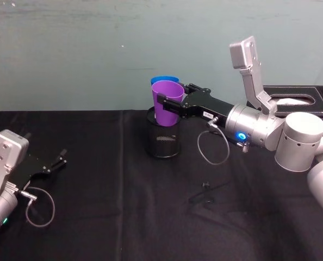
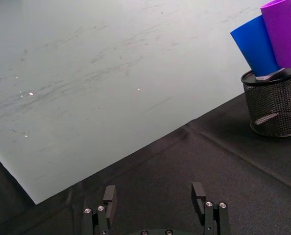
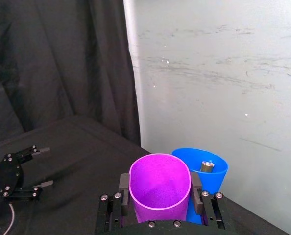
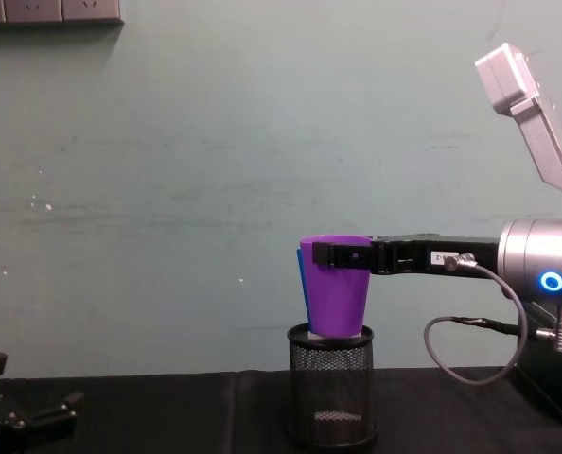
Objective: Pick up one cup with a gripper and tap it against the other cup.
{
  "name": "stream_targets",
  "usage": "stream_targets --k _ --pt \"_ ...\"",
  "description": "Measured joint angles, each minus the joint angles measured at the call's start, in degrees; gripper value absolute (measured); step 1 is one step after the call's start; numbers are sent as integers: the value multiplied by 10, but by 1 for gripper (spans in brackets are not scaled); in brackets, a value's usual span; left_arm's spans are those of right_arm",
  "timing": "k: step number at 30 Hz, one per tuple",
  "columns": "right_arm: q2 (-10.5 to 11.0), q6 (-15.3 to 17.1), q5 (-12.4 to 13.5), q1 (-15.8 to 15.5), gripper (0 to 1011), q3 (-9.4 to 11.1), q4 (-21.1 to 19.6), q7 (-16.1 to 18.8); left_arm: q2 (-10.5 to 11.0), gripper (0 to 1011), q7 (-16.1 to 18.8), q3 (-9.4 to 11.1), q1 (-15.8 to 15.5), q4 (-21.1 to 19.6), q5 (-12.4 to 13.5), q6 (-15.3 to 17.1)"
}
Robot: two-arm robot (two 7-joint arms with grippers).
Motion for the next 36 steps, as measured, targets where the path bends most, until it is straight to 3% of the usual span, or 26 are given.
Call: stream_targets --k 36 --pt "0 0 0 -1 726 -1 -2 -2 0 1000 0 0 0 0 0 0"
